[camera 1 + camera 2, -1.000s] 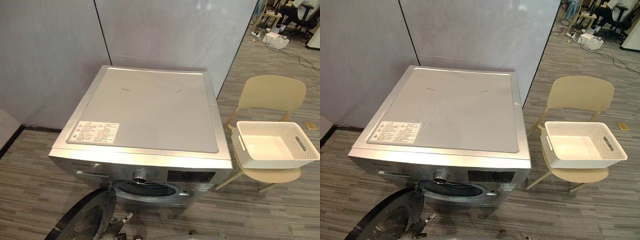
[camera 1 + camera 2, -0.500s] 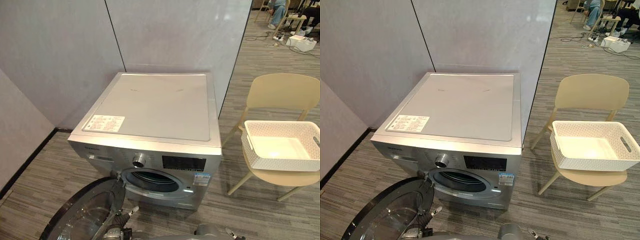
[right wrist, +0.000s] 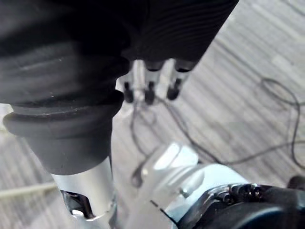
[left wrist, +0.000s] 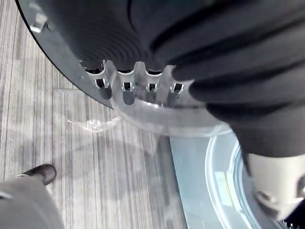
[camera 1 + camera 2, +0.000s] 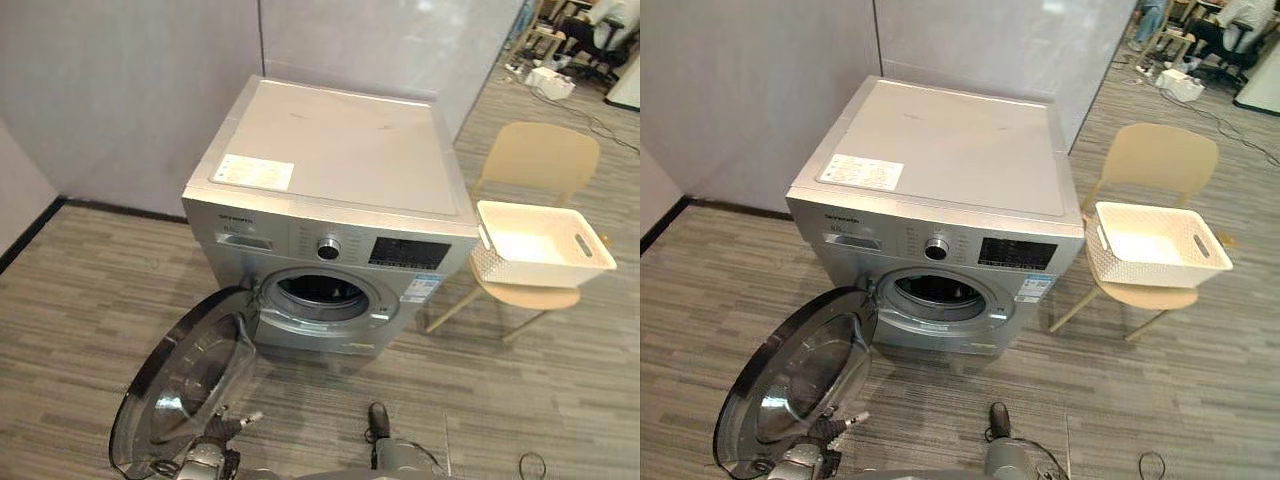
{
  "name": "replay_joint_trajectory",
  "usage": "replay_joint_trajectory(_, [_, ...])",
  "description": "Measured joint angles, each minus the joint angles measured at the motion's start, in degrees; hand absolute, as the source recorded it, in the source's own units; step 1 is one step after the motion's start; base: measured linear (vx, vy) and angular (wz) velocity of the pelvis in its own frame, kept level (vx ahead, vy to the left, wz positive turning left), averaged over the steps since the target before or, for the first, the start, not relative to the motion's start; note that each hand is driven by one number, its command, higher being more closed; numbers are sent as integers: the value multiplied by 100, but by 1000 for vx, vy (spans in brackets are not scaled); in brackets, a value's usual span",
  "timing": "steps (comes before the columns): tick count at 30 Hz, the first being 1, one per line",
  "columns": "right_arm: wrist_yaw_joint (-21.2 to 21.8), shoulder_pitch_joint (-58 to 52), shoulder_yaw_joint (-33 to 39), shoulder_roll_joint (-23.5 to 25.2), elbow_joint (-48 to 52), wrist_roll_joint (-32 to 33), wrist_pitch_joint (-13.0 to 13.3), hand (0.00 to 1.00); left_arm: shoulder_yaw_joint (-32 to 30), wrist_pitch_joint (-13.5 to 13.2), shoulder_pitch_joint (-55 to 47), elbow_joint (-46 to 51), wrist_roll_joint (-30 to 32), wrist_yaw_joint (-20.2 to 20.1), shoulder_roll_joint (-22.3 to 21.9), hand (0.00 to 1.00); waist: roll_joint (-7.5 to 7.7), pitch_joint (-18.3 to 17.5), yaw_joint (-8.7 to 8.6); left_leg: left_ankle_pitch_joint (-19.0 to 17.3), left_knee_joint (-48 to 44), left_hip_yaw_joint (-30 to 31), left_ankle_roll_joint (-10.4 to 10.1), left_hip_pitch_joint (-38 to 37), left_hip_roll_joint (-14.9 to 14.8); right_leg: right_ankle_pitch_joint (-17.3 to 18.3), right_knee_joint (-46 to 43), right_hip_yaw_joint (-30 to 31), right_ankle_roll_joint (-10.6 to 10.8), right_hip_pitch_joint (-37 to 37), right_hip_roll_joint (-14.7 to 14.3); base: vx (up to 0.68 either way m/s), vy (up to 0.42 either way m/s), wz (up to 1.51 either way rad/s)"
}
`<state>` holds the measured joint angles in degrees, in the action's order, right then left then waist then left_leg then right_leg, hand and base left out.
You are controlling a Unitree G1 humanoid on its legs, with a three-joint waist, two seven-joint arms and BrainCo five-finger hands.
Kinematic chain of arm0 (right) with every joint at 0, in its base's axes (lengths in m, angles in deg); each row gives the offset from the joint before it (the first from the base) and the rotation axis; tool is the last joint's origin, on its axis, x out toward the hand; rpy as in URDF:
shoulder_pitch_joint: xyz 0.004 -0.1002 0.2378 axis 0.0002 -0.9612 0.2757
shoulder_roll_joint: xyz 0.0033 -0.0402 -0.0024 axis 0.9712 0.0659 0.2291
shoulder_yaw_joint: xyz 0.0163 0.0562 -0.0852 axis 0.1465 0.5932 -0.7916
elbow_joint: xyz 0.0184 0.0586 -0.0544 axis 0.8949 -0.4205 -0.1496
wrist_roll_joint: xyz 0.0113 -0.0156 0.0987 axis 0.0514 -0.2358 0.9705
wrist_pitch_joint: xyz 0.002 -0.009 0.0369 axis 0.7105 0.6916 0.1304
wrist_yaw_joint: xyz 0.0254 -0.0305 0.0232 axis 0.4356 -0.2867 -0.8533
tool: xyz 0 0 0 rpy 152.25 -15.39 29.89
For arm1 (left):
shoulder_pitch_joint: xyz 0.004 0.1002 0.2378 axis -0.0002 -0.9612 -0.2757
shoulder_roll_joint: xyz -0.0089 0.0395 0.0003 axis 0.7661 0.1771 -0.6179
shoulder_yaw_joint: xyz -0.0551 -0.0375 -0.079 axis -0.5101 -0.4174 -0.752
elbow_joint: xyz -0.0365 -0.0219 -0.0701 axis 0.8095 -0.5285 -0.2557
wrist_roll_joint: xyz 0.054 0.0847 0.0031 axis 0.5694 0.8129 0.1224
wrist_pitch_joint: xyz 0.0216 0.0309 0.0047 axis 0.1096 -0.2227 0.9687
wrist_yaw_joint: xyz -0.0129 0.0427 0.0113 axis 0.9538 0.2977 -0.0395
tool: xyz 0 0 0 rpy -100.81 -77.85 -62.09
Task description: Pick up the laundry basket with both hands and put the clothes into the washing machine.
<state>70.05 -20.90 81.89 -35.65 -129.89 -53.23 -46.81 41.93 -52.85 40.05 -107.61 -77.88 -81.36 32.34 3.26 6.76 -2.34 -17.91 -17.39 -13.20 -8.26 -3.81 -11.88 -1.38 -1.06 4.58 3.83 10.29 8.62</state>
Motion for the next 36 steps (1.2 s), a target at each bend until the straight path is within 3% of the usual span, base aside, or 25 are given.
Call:
replay_joint_trajectory(1, [13, 9, 2, -35, 50, -8, 5, 0, -202, 4, -9, -2, -5, -11, -59, 0, -134, -3, 12, 54, 76, -98, 70, -78, -115, 433, -137, -193, -199, 18, -73, -65, 24, -30])
replay_joint_trajectory(2, [19, 11, -1, -83, 61, -17, 8, 0, -254, 3, -25, -1, -6, -13, -130, 0, -215, -25, 15, 89, 120, -165, 62, -87, -247, 539, -465, -288, -285, 165, -141, -26, -59, -28])
replay_joint_trajectory(3, [20, 11, -18, -115, 80, -25, 6, 0, -312, 4, -55, 0, -4, -24, -188, 0, -266, -40, 8, 109, 117, -182, 33, -82, -357, 380, -1394, -335, -203, 427, -293, 39, -94, -3])
replay_joint_trajectory(4, [26, -154, -32, -75, 157, -33, 11, 0, -413, 17, -93, 9, -6, -31, -158, 0, -83, -146, 4, 107, 124, -163, 9, -141, -273, -31, -1951, -441, -36, 390, -386, 54, -75, -34])
replay_joint_trajectory(5, [37, -177, -108, -48, 162, -32, 29, 0, -608, 46, -87, 9, -10, -38, -256, 0, -130, -183, 147, 57, 143, -253, 21, -144, -311, -261, -1656, -340, 197, 387, -504, 30, -35, -42])
replay_joint_trajectory(6, [47, -152, -86, -52, 228, -31, 51, 0, -666, 54, -71, 18, -12, -43, -335, 0, -223, -246, 172, 95, 169, -270, 27, -25, -391, -540, -1321, -250, 429, 385, -602, -6, -78, -49])
replay_joint_trajectory(7, [65, -3, -13, -125, 352, -24, 54, 0, -867, 56, -18, 3, -16, -49, -500, 0, -387, -188, 131, 261, 241, -354, 10, 95, -570, -65, -2194, -178, 262, 602, -605, -28, -100, 7])
replay_joint_trajectory(8, [75, -34, 10, -91, 355, -25, 24, 0, -842, 60, 22, 15, -17, -38, -489, 0, -292, -156, 72, 376, 346, -231, -4, 59, -460, 418, -3065, -199, 279, 624, -558, 13, -126, 34])
replay_joint_trajectory(10, [90, -152, 24, -55, 296, -30, 25, 0, -838, 64, 54, -15, -59, -26, -481, 0, -159, -274, 102, 580, 627, -119, -71, -72, -347, 619, -2784, -218, 343, 315, -561, 12, -57, 32])
replay_joint_trajectory(11, [130, -151, 22, -65, 259, -34, 28, 0, -827, 62, 59, -20, -87, -25, -536, 0, -236, -359, 151, 766, 835, -112, -49, -32, -318, 620, -2288, -191, 342, 173, -575, 15, -52, 11])
replay_joint_trajectory(13, [157, -45, 16, -117, 164, -47, 34, 0, -763, 57, 121, -20, -185, -27, -586, 0, -206, -380, 155, 936, 1006, -86, -47, 33, -279, 583, -1887, -142, 286, 80, -570, -14, -61, 10])
replay_joint_trajectory(15, [164, 53, 9, -171, 70, -177, 25, 0, -542, 56, 118, -20, -220, -31, -575, 0, -227, -362, 132, 1212, 1160, 33, 58, 104, -190, 440, -1527, -150, 70, -30, -529, -99, -38, 23])
replay_joint_trajectory(17, [165, 50, -67, -237, 37, -271, 19, 0, -368, 56, 104, -32, -223, -30, -575, 0, -242, -333, 137, 1355, 1192, 139, 64, 108, -114, 436, -1362, -132, 65, -186, -465, -119, 0, 36])
replay_joint_trajectory(24, [164, 192, -669, -361, 137, -260, 135, 0, -7, 40, 93, 117, -327, -4, -481, 0, -291, -126, 180, 1374, 1150, 506, 57, 356, -39, 508, -1126, -154, 70, -310, -398, -172, 1, 21])
replay_joint_trajectory(25, [161, 170, -728, -382, 189, -257, 149, 0, 123, 39, 54, 439, -472, -2, -488, 0, -370, -45, 173, 1368, 1046, 603, 52, 464, -14, 576, -1165, -229, 162, -296, -355, -189, -26, 30])
replay_joint_trajectory(26, [162, 163, -756, -401, 200, -257, 157, 0, 165, 35, 10, 713, -515, -3, -502, 0, -346, -22, 165, 1349, 985, 673, 31, 518, -1, 617, -1200, -280, 152, -295, -334, -176, -16, 44])
replay_joint_trajectory(27, [155, 143, -820, -440, 224, -257, 167, 0, 301, -12, -114, 1402, -695, 3, -516, 0, -470, 118, 163, 1328, 834, 832, 58, 636, 21, 728, -1305, -360, 187, -279, -307, -140, -13, 48])
replay_joint_trajectory(31, [138, -91, -843, -516, 443, -265, 270, 0, 282, -273, -695, 3699, -966, -12, -542, 0, -597, 241, 187, 1291, 609, 1301, 118, 928, 115, 1016, -1858, -560, 170, -80, -239, -141, -62, 49])
replay_joint_trajectory(33, [136, -114, -898, -508, 542, -268, 274, 0, 75, -337, -978, 4538, -1152, -9, -540, 0, -602, 256, 271, 1074, 552, 1272, 533, 1006, 138, 1102, -2080, -569, 104, 61, -205, -54, -76, 19])
replay_joint_trajectory(34, [133, -231, -928, -442, 635, -267, 282, 0, -63, -373, -1106, 4955, -1242, 3, -557, 0, -480, 265, 331, 963, 399, 1140, 747, 1031, 140, 1138, -2117, -580, 80, 138, -80, 13, -54, 20])
replay_joint_trajectory(36, [128, -300, -999, -511, 857, -265, 291, 0, -162, -435, -1225, 5471, -1439, 94, -633, 0, -652, 192, 330, 825, -131, 905, 887, 1306, 9, 1184, -2246, -747, 143, 207, -133, 9, -33, 22])
